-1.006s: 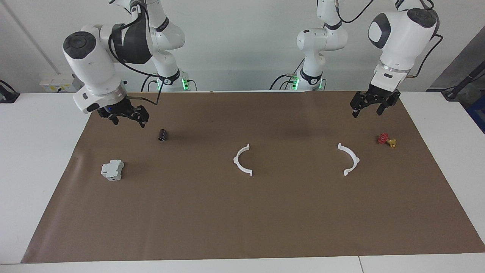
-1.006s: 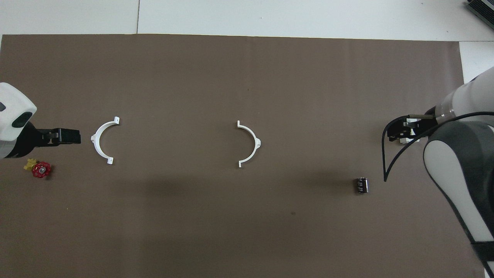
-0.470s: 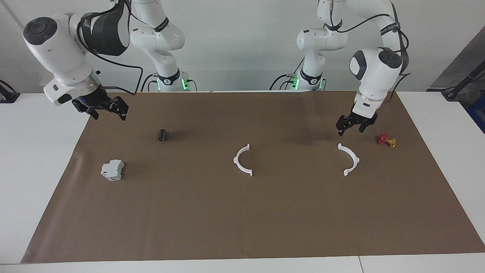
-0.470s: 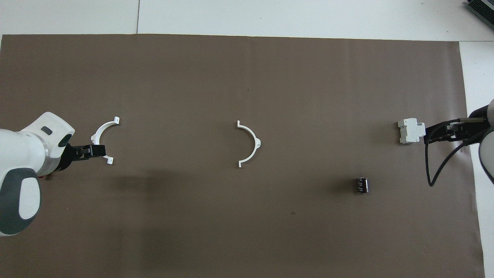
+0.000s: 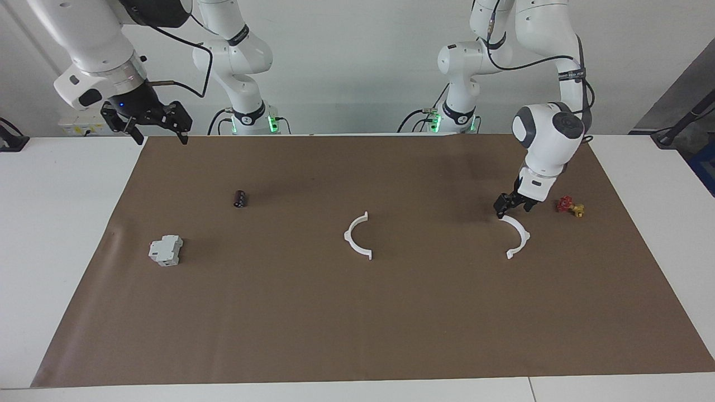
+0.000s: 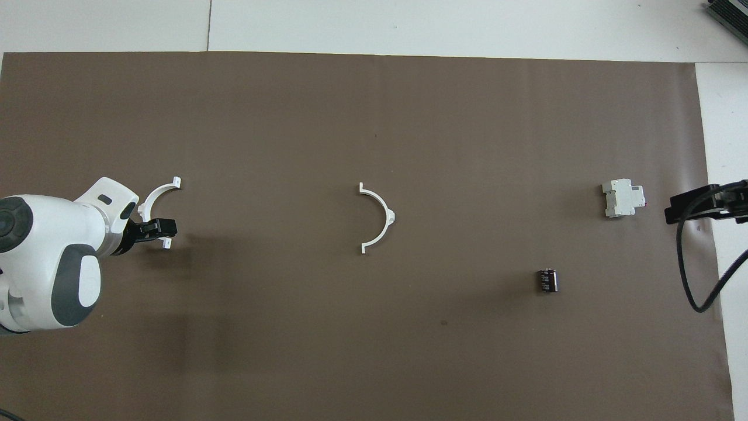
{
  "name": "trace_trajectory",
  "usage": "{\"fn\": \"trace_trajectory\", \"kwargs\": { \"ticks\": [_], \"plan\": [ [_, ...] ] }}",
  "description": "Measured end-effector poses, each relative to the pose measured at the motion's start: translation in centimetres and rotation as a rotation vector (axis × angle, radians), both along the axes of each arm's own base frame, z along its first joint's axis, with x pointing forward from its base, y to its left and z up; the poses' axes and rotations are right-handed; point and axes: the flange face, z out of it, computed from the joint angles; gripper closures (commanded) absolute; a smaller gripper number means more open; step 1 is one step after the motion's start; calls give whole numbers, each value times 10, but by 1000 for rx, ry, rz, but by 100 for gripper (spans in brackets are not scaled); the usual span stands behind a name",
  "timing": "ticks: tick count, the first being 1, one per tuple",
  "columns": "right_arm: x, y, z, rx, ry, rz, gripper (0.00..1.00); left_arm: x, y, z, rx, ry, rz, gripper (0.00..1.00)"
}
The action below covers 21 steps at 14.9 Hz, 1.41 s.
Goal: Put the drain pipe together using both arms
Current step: 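Reach the left gripper to the other white half-ring and grasp it, then carry the half-ring with the left gripper toward the placed half-ring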
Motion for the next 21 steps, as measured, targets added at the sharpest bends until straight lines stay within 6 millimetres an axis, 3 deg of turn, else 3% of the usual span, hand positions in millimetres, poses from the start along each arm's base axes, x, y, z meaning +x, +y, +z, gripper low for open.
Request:
{"fn": "trace_trajectory", "kwargs": {
  "ticks": [10,11,12,14,16,20,21],
  "plan": [
    [0,-1,0,0,-4,-2,0,2,-1,-18,-12,-18,176,0],
    [0,0,0,0,-4,0,0,2,-1,-18,-13,-21,177,8],
    [0,0,1,0,-5,0,0,2,-1,-17,-13,-23,180,24],
    [1,0,6,0,-16,7,0,2,-1,-17,-13,-25,183,48],
    [1,0,13,-1,-29,32,0,2,-1,-17,-14,-26,184,55],
    [1,-1,13,0,-30,64,0,2,-1,-17,-14,-26,186,86],
    [1,-1,13,0,-30,64,0,2,-1,-17,-14,-26,192,89]
  ]
}}
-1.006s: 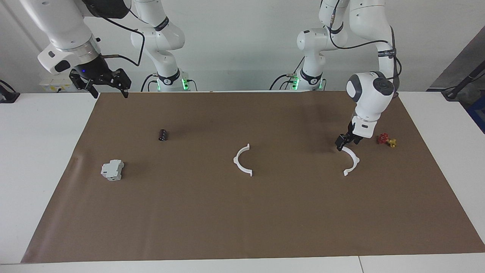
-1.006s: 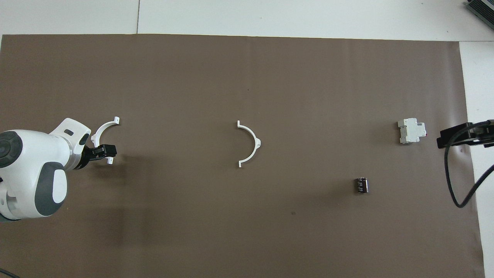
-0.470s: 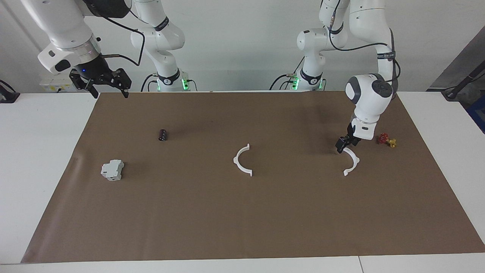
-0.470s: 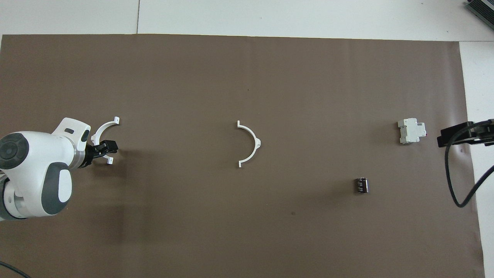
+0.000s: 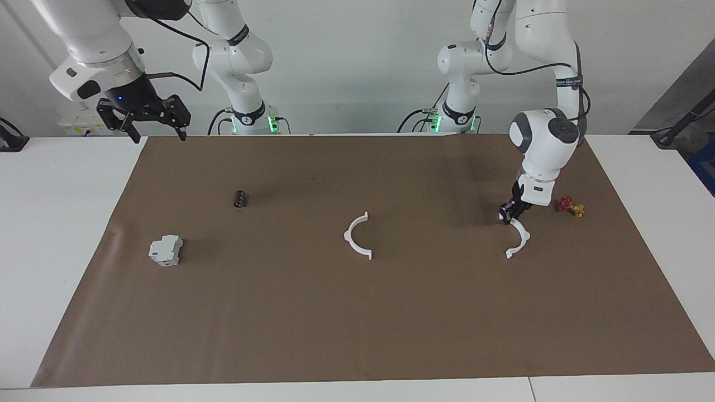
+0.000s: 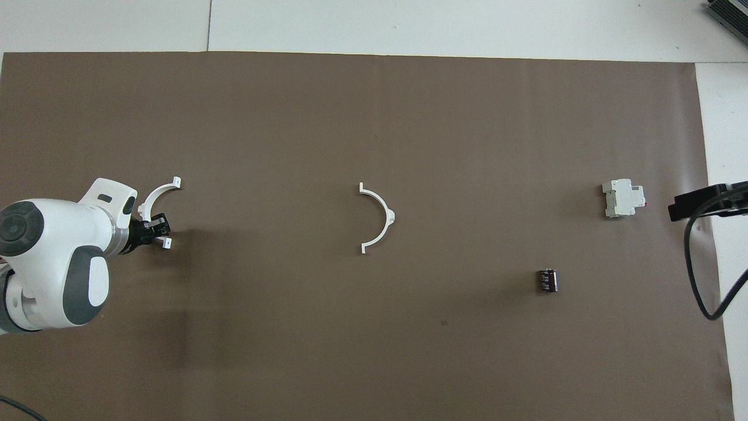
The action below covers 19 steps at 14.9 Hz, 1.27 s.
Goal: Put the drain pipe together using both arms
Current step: 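Carry the half-ring with the left gripper toward the placed half-ring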
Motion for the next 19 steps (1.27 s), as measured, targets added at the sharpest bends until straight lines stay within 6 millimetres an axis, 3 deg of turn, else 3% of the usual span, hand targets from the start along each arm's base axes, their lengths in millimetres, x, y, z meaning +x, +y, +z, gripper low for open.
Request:
{"fn": "trace_trajectory", "kwargs": {
  "ticks": [4,7,9,12,14,16,19],
  "plan": [
    [0,-3,-1,1,2,-7,0,1,-4,1,-8,-3,82,92],
    [0,-4,-1,1,2,-8,0,10,-37,14,-23,-29,146,98],
    [0,-4,-1,1,2,-8,0,16,-79,29,-46,-54,221,98],
    [0,-4,-1,1,2,-8,0,16,-164,56,-112,-90,400,98],
    [0,-4,-1,1,2,-8,0,-4,-228,61,-143,-78,463,98],
    [0,-4,-1,1,2,-8,0,-31,-280,60,-157,-57,486,98],
    [0,-4,-1,1,2,-9,0,-60,-325,59,-173,-41,521,98]
  ]
}}
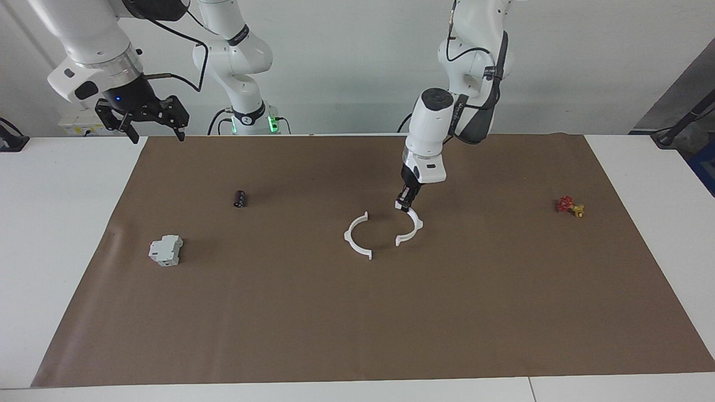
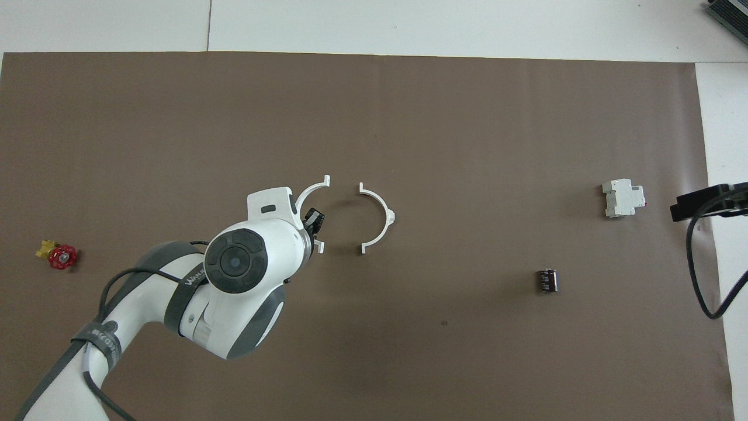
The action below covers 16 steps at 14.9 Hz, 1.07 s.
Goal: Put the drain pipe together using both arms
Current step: 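Carry the half-ring with the left gripper toward the placed half-ring, then press the held half-ring against the placed one to close the ring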
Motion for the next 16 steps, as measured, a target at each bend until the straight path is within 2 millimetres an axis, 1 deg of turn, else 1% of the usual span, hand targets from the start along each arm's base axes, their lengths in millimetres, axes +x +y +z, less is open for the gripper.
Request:
{"fn": "trace_trajectory", "kwargs": {
  "ticks": [2,3,4,6,7,8,11,13,16],
  "plan": [
    [0,0,0,0,0,0,0,-10,-19,-4,-21,-8,20,98],
    [0,0,0,0,0,0,0,-12,-26,-10,-35,-15,31,98],
    [0,0,0,0,0,0,0,-12,-31,-22,-40,-15,38,98],
    [0,0,0,0,0,0,0,-8,-36,-48,-31,3,44,98],
    [0,0,0,0,0,0,0,-5,-36,-58,-25,11,49,98],
    [0,0,0,0,0,0,0,-1,-35,-63,-21,15,54,98],
    [0,0,0,0,0,0,0,3,-33,-63,-9,28,62,98],
    [0,0,0,0,0,0,0,5,-34,-58,27,71,62,98],
    [0,0,0,0,0,0,0,14,-41,-35,71,124,75,98]
  ]
}}
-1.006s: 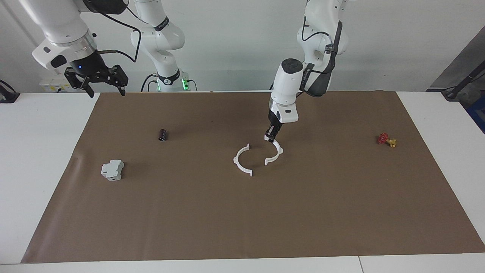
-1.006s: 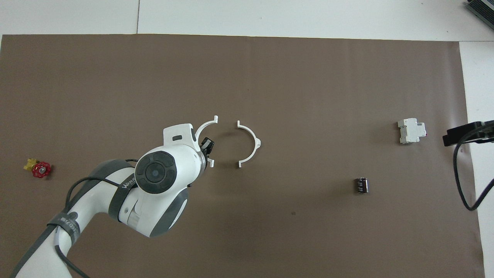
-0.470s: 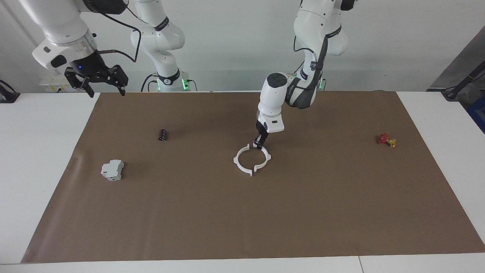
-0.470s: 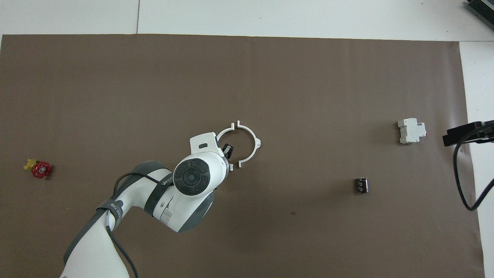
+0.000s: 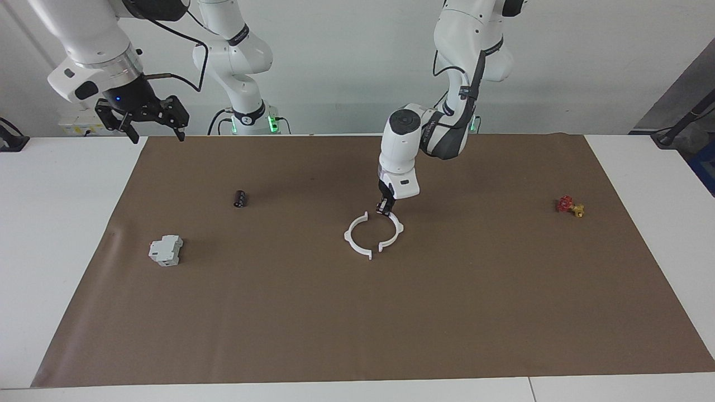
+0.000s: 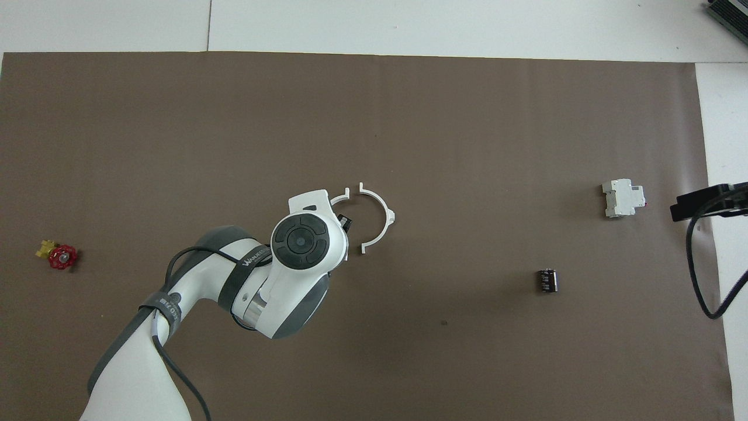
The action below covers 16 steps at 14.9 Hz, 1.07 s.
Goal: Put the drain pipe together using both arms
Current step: 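Press the held half-ring against the placed one to close the ring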
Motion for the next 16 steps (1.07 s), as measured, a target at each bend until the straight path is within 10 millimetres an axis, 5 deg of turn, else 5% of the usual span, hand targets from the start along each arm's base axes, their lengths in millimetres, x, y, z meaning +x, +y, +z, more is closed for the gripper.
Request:
{"fn": "trace_trajectory", "kwargs": {
  "ticks": [6,16],
  "plan": [
    [0,0,0,0,0,0,0,1,-4,6,96,-77,152,98],
    [0,0,0,0,0,0,0,0,-5,2,92,-80,158,98]
  ]
}}
